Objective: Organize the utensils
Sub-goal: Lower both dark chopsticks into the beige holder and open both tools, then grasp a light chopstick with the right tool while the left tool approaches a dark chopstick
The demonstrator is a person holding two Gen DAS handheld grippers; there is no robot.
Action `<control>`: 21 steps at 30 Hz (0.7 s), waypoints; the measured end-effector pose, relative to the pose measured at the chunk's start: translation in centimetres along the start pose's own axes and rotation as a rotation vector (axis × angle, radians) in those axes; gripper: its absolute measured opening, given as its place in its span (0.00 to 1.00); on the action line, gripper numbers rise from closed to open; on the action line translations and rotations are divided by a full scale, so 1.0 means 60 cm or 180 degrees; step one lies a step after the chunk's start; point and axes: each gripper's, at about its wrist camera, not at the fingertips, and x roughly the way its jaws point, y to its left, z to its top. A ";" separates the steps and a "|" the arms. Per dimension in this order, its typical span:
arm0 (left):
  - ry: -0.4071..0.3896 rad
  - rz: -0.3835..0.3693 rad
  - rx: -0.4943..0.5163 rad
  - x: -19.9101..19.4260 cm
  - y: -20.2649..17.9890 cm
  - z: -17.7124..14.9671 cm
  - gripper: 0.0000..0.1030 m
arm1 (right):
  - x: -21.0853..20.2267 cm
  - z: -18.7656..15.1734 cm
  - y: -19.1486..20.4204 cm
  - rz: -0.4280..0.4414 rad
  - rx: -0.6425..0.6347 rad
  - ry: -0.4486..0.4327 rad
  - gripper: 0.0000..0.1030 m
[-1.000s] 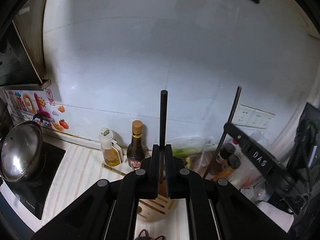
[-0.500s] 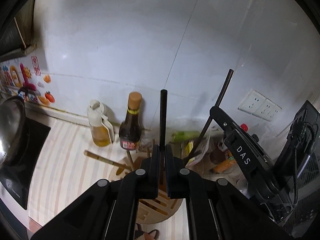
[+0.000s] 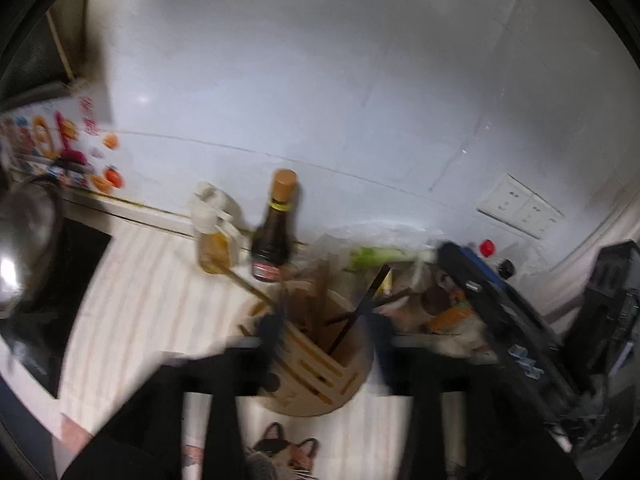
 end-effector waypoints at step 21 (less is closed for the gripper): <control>0.0551 0.0675 0.0074 0.095 -0.029 -0.284 1.00 | -0.195 -0.286 -0.277 -0.1450 0.1021 0.1212 0.71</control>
